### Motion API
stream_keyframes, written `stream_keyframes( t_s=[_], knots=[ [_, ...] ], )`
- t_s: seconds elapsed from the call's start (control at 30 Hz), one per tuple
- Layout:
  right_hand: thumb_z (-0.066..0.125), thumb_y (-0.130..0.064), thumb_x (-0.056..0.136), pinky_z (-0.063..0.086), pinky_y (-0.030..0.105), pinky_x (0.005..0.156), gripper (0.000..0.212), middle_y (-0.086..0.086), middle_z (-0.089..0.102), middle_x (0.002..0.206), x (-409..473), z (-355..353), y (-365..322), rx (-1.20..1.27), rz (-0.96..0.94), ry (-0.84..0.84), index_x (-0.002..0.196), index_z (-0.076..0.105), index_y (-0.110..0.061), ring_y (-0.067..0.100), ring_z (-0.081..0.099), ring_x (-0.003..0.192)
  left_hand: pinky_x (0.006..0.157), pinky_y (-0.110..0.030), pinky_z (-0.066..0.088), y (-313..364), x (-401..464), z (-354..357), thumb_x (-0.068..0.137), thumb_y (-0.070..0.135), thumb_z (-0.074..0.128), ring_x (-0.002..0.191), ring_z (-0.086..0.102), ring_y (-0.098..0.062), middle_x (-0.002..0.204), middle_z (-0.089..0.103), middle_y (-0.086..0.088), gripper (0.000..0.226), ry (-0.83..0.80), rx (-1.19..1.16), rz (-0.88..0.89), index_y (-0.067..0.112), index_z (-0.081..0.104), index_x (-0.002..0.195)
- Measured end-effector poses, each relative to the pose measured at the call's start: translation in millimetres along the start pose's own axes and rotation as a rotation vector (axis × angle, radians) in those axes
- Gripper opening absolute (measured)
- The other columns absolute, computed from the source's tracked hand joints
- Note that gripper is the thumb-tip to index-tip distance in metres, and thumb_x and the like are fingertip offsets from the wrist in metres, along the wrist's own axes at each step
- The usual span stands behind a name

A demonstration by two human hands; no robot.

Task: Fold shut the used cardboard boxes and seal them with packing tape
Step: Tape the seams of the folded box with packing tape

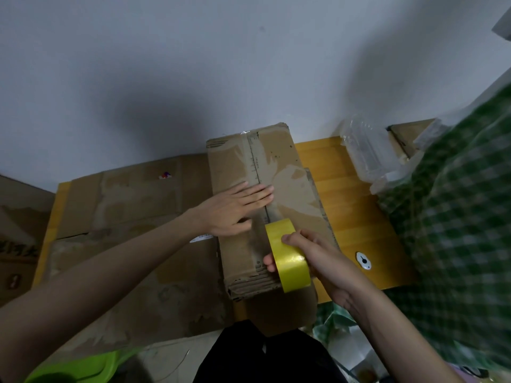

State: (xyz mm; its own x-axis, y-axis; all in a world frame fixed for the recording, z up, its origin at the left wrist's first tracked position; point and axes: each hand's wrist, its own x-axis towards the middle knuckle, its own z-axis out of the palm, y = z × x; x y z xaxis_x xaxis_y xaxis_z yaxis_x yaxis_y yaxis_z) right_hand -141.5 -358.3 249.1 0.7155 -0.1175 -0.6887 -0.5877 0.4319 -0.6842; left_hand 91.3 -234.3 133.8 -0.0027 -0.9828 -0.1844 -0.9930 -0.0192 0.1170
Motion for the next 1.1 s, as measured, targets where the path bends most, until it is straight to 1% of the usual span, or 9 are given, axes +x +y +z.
stream_keyframes(
  t_s=[0.27,0.37,0.43,0.5,0.57,0.67,0.8,0.9,1.1],
  knots=[
    [0.055,-0.018,0.101,0.060,0.028,0.065,0.029,0.021,0.076,0.104,7.4,-4.1,1.3,0.024,0.019,-0.034,0.125,0.058,-0.002,0.029,0.074,0.096,0.126,-0.040,-0.002,13.4,-8.6,4.0,0.098,0.044,0.030,0.153,-0.012,-0.009,0.168,-0.007,0.004,0.073,-0.020,-0.012,0.018,0.022,0.000,0.161],
    [0.060,-0.020,0.098,0.060,0.038,0.084,0.026,0.016,0.076,0.106,9.7,-7.1,9.2,-0.057,0.002,-0.024,0.122,0.063,-0.010,0.030,0.073,0.105,0.126,-0.042,-0.001,18.1,-10.7,3.8,0.102,0.046,0.038,0.154,-0.012,-0.010,0.168,-0.006,0.003,0.074,-0.018,-0.017,0.025,0.021,0.001,0.161],
    [0.067,-0.029,0.090,0.052,0.049,0.099,0.028,0.011,0.076,0.110,9.9,-9.2,15.2,-0.161,-0.035,0.005,0.117,0.070,-0.019,0.030,0.070,0.110,0.126,-0.042,-0.002,24.3,-14.2,4.5,0.101,0.049,0.041,0.153,-0.013,-0.009,0.168,-0.007,0.003,0.078,-0.024,-0.037,0.034,0.021,-0.001,0.161],
    [0.069,-0.033,0.082,0.048,0.051,0.103,0.032,0.007,0.075,0.114,8.6,-10.5,18.9,-0.226,-0.055,0.009,0.113,0.072,-0.026,0.030,0.068,0.112,0.126,-0.041,-0.003,30.6,-19.2,6.7,0.100,0.054,0.042,0.153,-0.013,-0.009,0.168,-0.008,0.003,0.082,-0.030,-0.055,0.042,0.022,-0.003,0.161],
    [0.068,-0.024,0.088,0.051,0.043,0.099,0.027,0.004,0.075,0.114,6.0,-10.7,20.0,-0.235,-0.052,0.000,0.114,0.070,-0.027,0.027,0.069,0.110,0.126,-0.041,-0.003,36.1,-23.7,8.8,0.098,0.061,0.041,0.154,-0.013,-0.010,0.168,-0.010,0.003,0.086,-0.031,-0.085,0.045,0.020,-0.003,0.161],
    [0.063,-0.011,0.095,0.055,0.032,0.083,0.026,0.012,0.074,0.116,6.7,-12.0,20.7,-0.221,-0.072,0.000,0.120,0.067,-0.015,0.028,0.071,0.102,0.127,-0.042,-0.001,41.4,-26.7,11.3,0.096,0.069,0.038,0.154,-0.012,-0.010,0.168,-0.011,0.003,0.093,-0.022,-0.125,0.029,0.019,-0.007,0.160],
    [0.063,-0.026,0.098,0.053,0.030,0.074,0.033,0.021,0.072,0.114,10.7,-11.2,19.6,-0.130,-0.089,0.050,0.120,0.067,-0.001,0.025,0.069,0.093,0.127,-0.042,0.000,43.0,-27.0,13.6,0.093,0.074,0.039,0.154,-0.012,-0.010,0.168,-0.013,0.005,0.096,0.010,-0.111,0.021,0.021,-0.006,0.160],
    [0.059,-0.033,0.099,0.054,0.025,0.068,0.041,0.015,0.077,0.101,10.1,-10.8,18.9,-0.088,-0.116,0.061,0.114,0.069,0.003,0.019,0.073,0.086,0.127,-0.042,0.000,44.3,-28.3,12.5,0.090,0.080,0.037,0.153,-0.013,-0.009,0.168,-0.013,0.005,0.101,0.013,-0.117,0.004,0.020,-0.003,0.161],
    [0.059,-0.036,0.099,0.055,0.035,0.080,0.040,0.016,0.077,0.101,12.6,-7.2,20.3,-0.044,-0.134,0.105,0.115,0.071,-0.001,0.026,0.072,0.093,0.126,-0.042,-0.004,60.0,-31.5,11.9,0.079,0.091,0.042,0.153,-0.015,-0.010,0.168,-0.009,0.000,0.119,0.006,-0.143,-0.041,0.016,-0.001,0.161]
  ],
)
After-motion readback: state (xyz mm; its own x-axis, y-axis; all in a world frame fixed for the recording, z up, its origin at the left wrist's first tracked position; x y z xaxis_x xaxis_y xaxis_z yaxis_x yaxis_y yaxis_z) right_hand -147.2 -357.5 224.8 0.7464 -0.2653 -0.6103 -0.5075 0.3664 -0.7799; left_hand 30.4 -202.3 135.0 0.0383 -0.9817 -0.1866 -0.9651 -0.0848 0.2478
